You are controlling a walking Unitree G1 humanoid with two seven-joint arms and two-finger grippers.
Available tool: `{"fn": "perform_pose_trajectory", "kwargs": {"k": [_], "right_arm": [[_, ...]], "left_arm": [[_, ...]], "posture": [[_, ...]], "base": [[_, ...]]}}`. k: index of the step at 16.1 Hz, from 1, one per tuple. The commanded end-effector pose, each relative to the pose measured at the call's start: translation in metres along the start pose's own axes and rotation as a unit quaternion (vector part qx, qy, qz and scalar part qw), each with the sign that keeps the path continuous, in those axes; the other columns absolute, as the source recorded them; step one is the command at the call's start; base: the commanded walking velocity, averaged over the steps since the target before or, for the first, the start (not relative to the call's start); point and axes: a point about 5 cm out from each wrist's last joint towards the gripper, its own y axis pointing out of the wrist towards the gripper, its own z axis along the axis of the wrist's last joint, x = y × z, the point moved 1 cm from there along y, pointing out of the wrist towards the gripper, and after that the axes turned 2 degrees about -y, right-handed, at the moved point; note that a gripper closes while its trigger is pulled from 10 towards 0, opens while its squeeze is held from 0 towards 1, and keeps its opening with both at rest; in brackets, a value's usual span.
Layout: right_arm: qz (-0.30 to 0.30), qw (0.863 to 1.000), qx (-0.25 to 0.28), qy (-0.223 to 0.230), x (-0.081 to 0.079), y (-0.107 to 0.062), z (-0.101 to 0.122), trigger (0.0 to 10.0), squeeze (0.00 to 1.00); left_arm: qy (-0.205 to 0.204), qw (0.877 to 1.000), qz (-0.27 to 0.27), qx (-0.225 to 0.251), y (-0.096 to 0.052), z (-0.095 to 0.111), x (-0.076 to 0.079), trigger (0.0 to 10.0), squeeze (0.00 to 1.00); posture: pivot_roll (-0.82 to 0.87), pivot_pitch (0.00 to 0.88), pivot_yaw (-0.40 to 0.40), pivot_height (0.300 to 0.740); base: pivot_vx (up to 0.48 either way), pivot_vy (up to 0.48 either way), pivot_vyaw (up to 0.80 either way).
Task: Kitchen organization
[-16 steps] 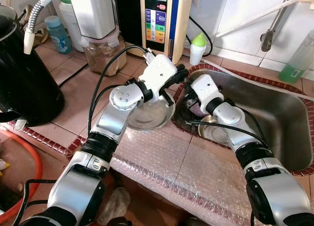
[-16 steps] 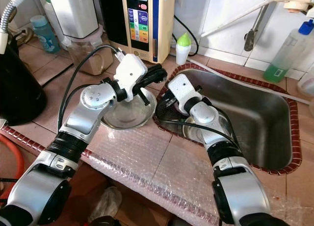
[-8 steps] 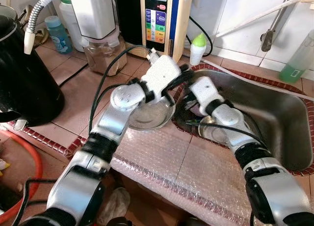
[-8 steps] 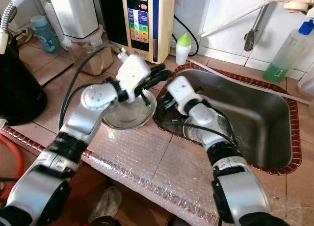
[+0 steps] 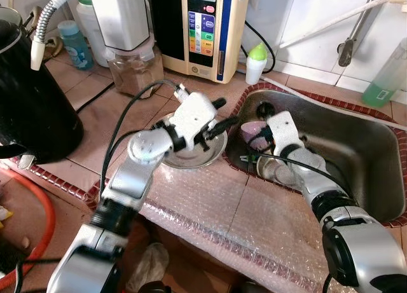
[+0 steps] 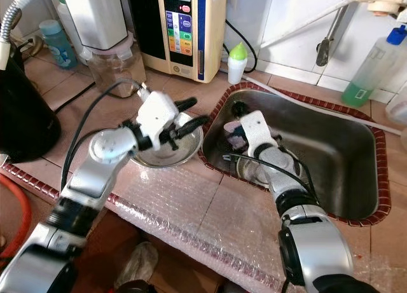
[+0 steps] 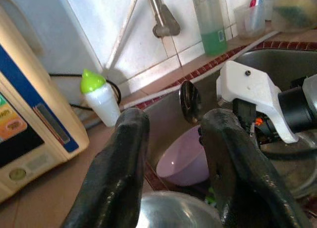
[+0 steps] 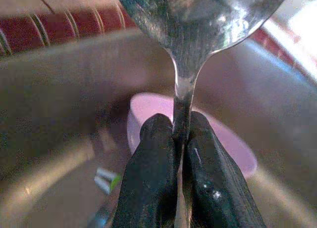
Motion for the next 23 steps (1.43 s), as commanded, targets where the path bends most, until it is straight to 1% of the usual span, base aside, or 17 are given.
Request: {"fn": "perform_pose_trajectory", "kwargs": {"k": [1,2,4,5,6,7,8,9,11,14,16,17,18,20,21,22,23], "right_arm": [[-0.012,0.999,-0.037,0.027,0.002,-0.002,-0.013,0.0,0.0],[-0.02,0.997,-0.058,0.048,0.003,-0.005,-0.022,0.0,0.0],[-0.02,0.994,-0.082,0.07,0.002,-0.007,-0.032,0.0,0.0],[-0.011,0.993,-0.091,0.079,0.0,-0.008,-0.036,4.4,0.0],[-0.014,0.992,-0.093,0.079,0.0,-0.009,-0.038,10.0,1.0],[-0.019,0.991,-0.098,0.085,-0.001,-0.01,-0.04,10.0,1.0],[-0.021,0.991,-0.098,0.086,-0.001,-0.01,-0.04,10.0,1.0],[-0.02,0.991,-0.099,0.093,-0.002,-0.01,-0.041,10.0,1.0],[-0.022,0.989,-0.101,0.102,-0.003,-0.011,-0.043,10.0,1.0],[-0.032,0.989,-0.091,0.115,-0.001,-0.011,-0.042,10.0,1.0],[-0.04,0.989,-0.066,0.126,0.002,-0.01,-0.035,10.0,1.0],[-0.039,0.99,-0.05,0.127,0.003,-0.01,-0.032,10.0,1.0],[-0.038,0.99,-0.038,0.128,0.002,-0.01,-0.029,10.0,1.0],[-0.024,0.989,-0.008,0.143,-0.003,-0.009,-0.021,10.0,1.0],[0.004,0.988,0.039,0.15,-0.012,-0.009,-0.009,10.0,1.0],[0.021,0.986,0.062,0.154,-0.018,-0.01,-0.002,10.0,1.0],[0.035,0.986,0.08,0.146,-0.024,-0.011,0.002,10.0,1.0]], "left_arm": [[-0.001,1.0,0.002,-0.003,-0.004,0.001,0.003,10.0,1.0],[-0.004,1.0,0.005,-0.007,-0.009,-0.001,0.004,10.0,1.0],[-0.006,1.0,0.009,-0.016,-0.015,-0.003,0.007,10.0,1.0],[0.003,1.0,0.009,-0.024,-0.018,-0.004,0.008,10.0,1.0],[0.005,1.0,0.012,-0.025,-0.019,-0.004,0.008,10.0,1.0],[0.006,0.999,0.032,-0.029,-0.022,-0.006,0.006,10.0,1.0],[0.007,0.999,0.034,-0.03,-0.023,-0.006,0.006,10.0,1.0],[0.005,0.998,0.064,-0.026,-0.024,-0.006,0.001,10.0,1.0],[0.009,0.99,0.141,-0.025,-0.029,-0.006,-0.014,10.0,1.0],[0.002,0.975,0.218,-0.032,-0.037,-0.007,-0.03,10.0,1.0],[-0.008,0.959,0.279,-0.046,-0.048,-0.012,-0.043,10.0,1.0],[-0.024,0.947,0.314,-0.065,-0.055,-0.019,-0.049,10.0,1.0],[-0.045,0.936,0.339,-0.084,-0.062,-0.027,-0.052,10.0,1.0],[-0.07,0.922,0.365,-0.112,-0.072,-0.039,-0.056,10.0,1.0],[-0.089,0.914,0.373,-0.129,-0.077,-0.047,-0.058,10.0,0.63],[-0.109,0.911,0.37,-0.144,-0.077,-0.053,-0.057,10.0,0.47],[-0.129,0.906,0.373,-0.15,-0.077,-0.057,-0.057,10.0,0.0]], "posture": [[0.01,0.0,0.01,0.74],[0.01,0.0,0.008,0.74],[0.01,0.0,0.008,0.74],[0.02,0.0,0.005,0.74],[0.02,0.0,0.005,0.74],[0.02,0.0,0.007,0.74],[0.02,0.0,0.007,0.74],[0.02,0.0,0.007,0.74],[0.02,0.0,0.003,0.74],[0.03,0.0,-0.002,0.74],[0.03,0.0,-0.002,0.74],[0.03,0.0,-0.002,0.74],[0.02,0.0,-0.001,0.74],[0.02,0.0,0.001,0.74],[0.02,0.0,0.004,0.74],[0.01,0.0,0.006,0.74],[0.01,0.0,0.008,0.74]], "base": [[0.0,0.0,0.0],[0.0,0.0,0.0],[0.0,0.0,0.0],[0.0,0.0,0.0],[0.0,0.0,0.0],[0.0,0.0,0.0],[0.0,0.0,0.0],[0.0,0.0,0.0],[0.0,0.0,0.0],[0.0,0.0,0.0],[0.0,0.0,0.0],[0.0,0.0,0.0],[0.0,0.0,0.0],[0.0,0.0,0.0],[0.0,0.0,0.0],[0.0,0.0,0.0],[0.0,0.0,0.0]]}}
